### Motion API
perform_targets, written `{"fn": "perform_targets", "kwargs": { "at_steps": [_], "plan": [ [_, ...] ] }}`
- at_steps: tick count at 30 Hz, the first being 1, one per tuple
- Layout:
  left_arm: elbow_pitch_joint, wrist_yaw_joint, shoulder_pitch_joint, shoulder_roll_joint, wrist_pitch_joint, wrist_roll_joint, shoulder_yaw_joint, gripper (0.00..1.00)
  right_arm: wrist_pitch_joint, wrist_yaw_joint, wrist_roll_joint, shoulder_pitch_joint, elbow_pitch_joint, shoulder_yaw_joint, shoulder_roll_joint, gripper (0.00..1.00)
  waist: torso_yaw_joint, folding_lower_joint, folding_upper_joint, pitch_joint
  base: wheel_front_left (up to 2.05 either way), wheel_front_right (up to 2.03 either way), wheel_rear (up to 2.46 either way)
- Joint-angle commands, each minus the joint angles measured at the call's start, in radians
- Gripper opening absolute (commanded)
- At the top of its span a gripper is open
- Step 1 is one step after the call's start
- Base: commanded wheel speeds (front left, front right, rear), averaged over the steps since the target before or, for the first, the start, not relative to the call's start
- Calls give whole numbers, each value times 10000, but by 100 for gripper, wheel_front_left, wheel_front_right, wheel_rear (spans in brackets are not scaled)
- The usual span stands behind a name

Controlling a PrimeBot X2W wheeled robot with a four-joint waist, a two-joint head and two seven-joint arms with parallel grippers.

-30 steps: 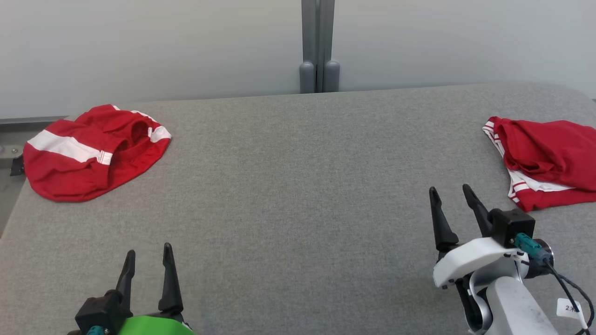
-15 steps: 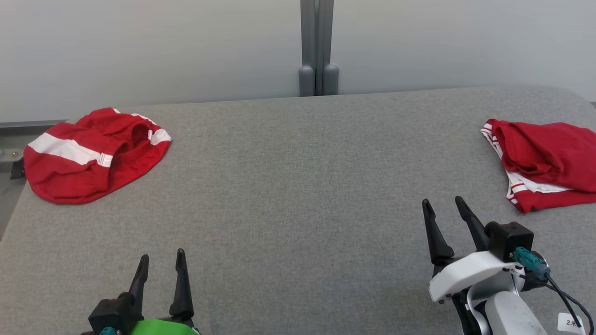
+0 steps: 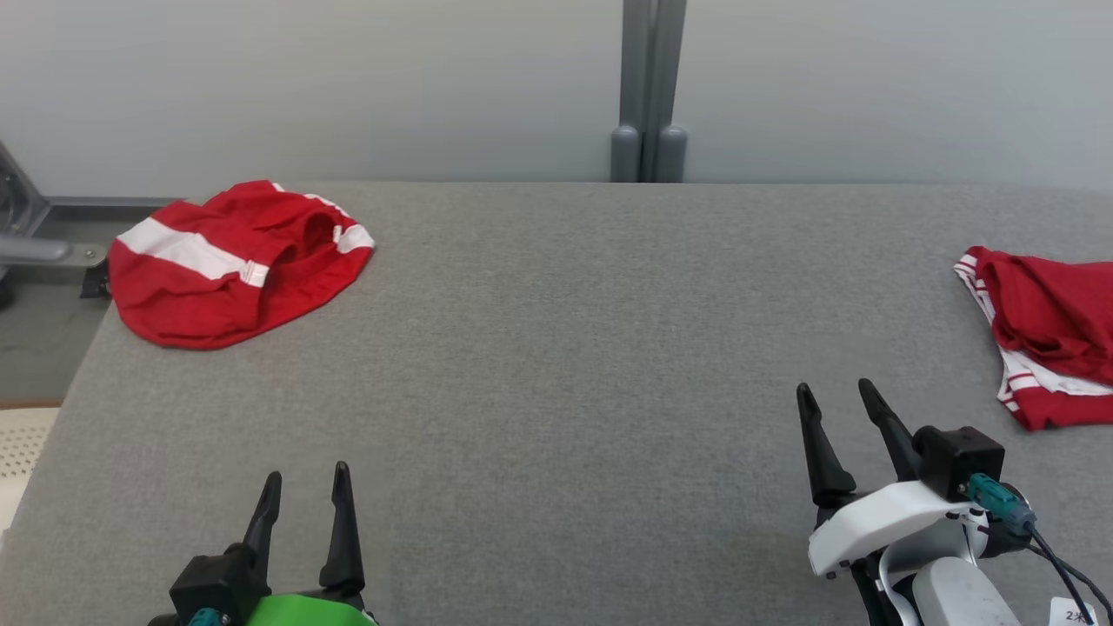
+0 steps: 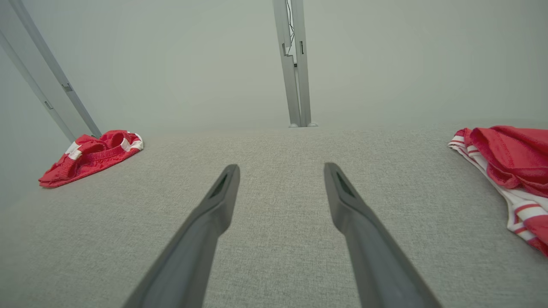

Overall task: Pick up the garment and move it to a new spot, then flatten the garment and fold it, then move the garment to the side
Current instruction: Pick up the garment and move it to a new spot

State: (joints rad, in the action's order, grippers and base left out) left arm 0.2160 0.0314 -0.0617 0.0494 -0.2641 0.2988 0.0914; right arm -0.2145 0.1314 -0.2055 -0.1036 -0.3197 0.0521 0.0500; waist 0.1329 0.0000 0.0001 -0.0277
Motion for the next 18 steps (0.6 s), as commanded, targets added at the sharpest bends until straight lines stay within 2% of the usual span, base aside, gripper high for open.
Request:
{"fn": "perform_targets", "kwargs": {
  "at_steps": [1, 10, 18],
  "plan": [
    [-34, 22, 83, 24, -1, -83, -80, 100, -79, -16, -61, 102, 46, 27, 15, 100, 755, 0, -1, -6, 0, 0, 0],
    [-194, 45, 19, 125, -1, -219, -455, 100, -171, -16, -221, -119, -80, 457, 16, 100, 2474, 0, -1, 77, 0, 0, 0],
    [-244, 114, -43, 124, -1, -259, -626, 100, -274, -16, -382, -284, -291, 746, 22, 100, 3309, 0, -1, 137, 0, 0, 0]
  ]
}}
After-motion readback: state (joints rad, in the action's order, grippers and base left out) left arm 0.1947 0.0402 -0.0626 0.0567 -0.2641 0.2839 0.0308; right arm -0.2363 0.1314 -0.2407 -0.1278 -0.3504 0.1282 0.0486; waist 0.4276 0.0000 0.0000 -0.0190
